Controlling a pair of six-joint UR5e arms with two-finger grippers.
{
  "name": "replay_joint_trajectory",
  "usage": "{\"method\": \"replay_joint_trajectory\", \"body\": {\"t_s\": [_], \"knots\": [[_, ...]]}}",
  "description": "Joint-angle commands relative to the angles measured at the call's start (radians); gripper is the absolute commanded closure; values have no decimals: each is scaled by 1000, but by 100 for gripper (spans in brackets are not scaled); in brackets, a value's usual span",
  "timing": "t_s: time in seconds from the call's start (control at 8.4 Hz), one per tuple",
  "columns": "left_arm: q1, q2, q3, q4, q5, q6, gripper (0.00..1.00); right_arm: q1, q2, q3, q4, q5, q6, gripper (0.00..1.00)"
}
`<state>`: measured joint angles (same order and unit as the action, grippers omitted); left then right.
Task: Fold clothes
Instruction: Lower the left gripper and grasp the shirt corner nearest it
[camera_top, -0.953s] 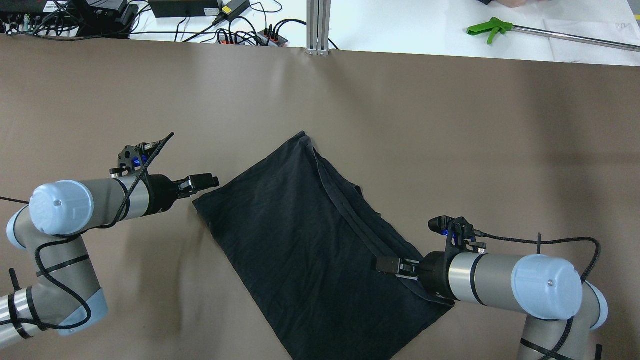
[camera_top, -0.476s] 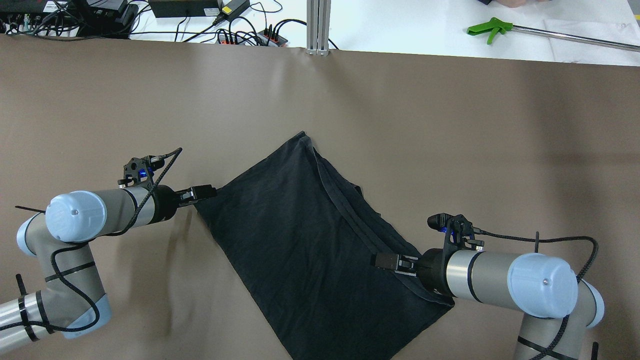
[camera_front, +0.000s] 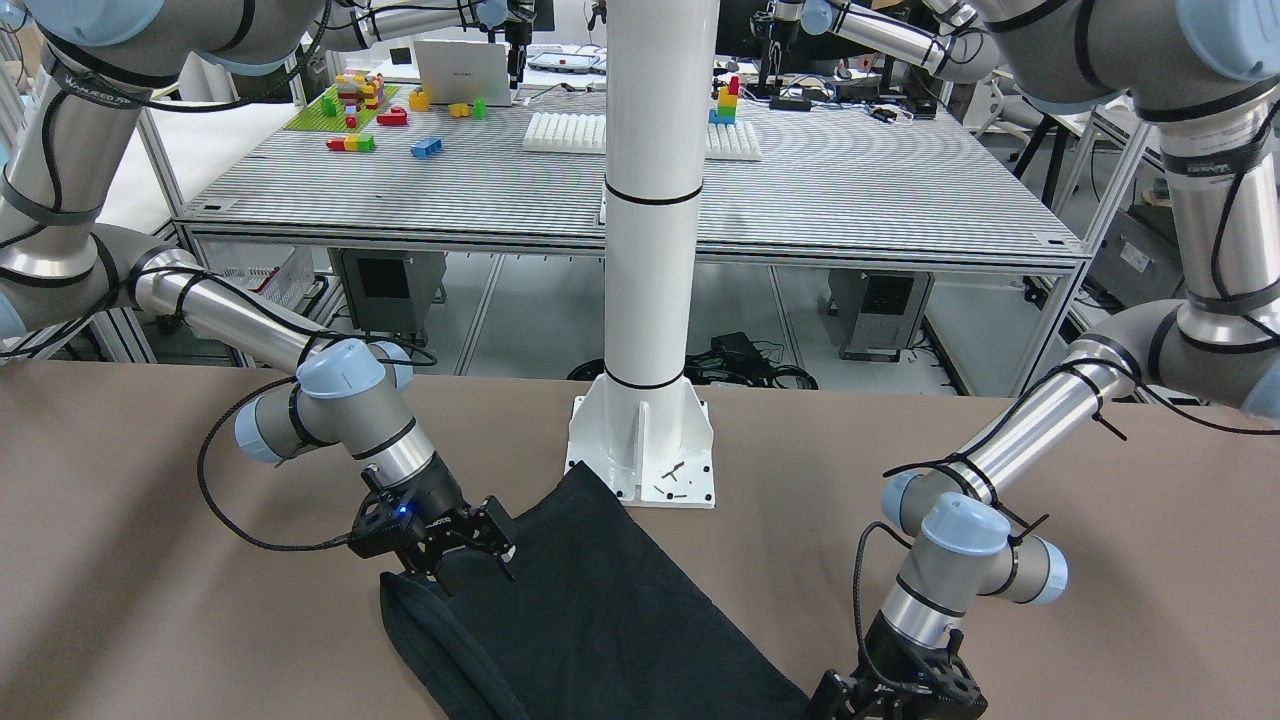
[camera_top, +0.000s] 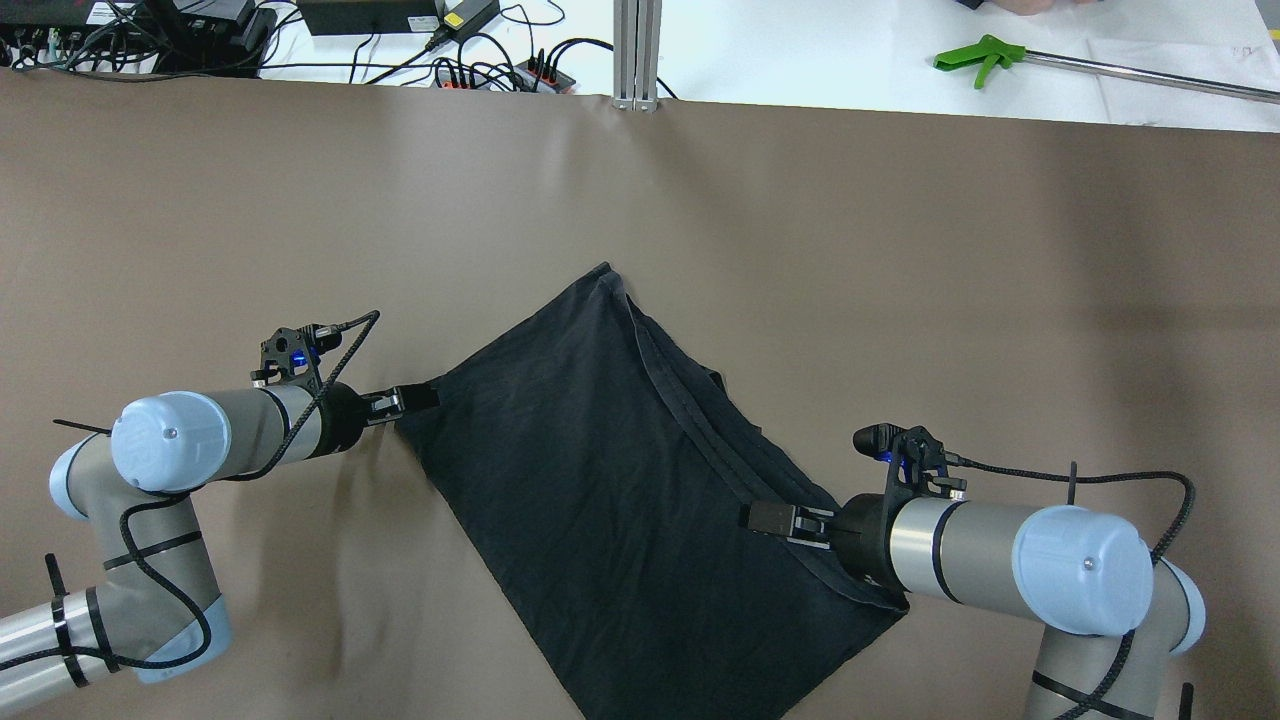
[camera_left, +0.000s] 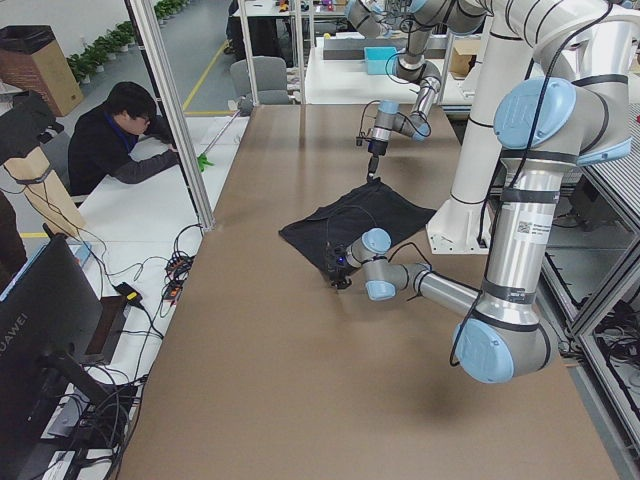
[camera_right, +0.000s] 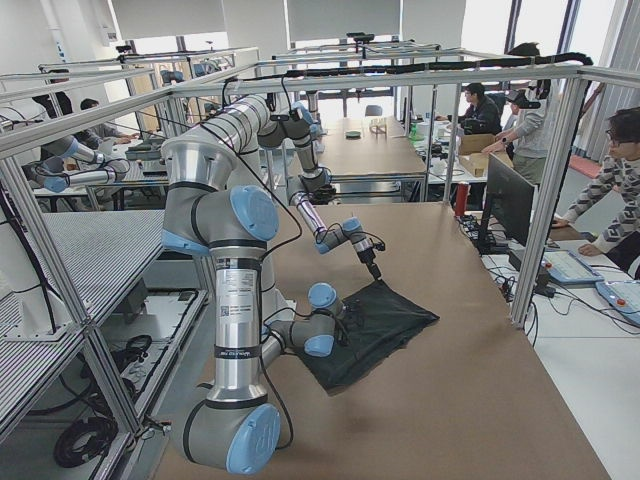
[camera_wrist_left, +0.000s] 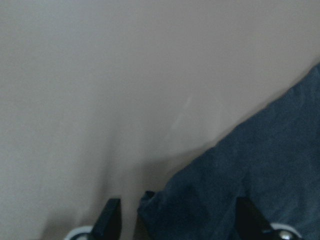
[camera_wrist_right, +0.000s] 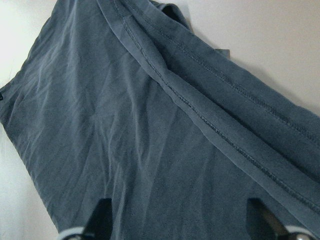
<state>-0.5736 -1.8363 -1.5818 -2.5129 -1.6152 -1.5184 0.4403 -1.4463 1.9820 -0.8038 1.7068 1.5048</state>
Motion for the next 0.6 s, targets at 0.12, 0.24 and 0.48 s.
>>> {"method": "replay_joint_trajectory", "body": {"t_s": [0.12,0.24,0.48], "knots": [[-9,6,-18,8,-81,3,100,0,1,0,0,-3,0,6],[-35,9,-21,8,-124,4,100,0,1,0,0,-3,0,6],[-57,0,-20,14,-131,6,100,0,1,0,0,-3,0,6]]}}
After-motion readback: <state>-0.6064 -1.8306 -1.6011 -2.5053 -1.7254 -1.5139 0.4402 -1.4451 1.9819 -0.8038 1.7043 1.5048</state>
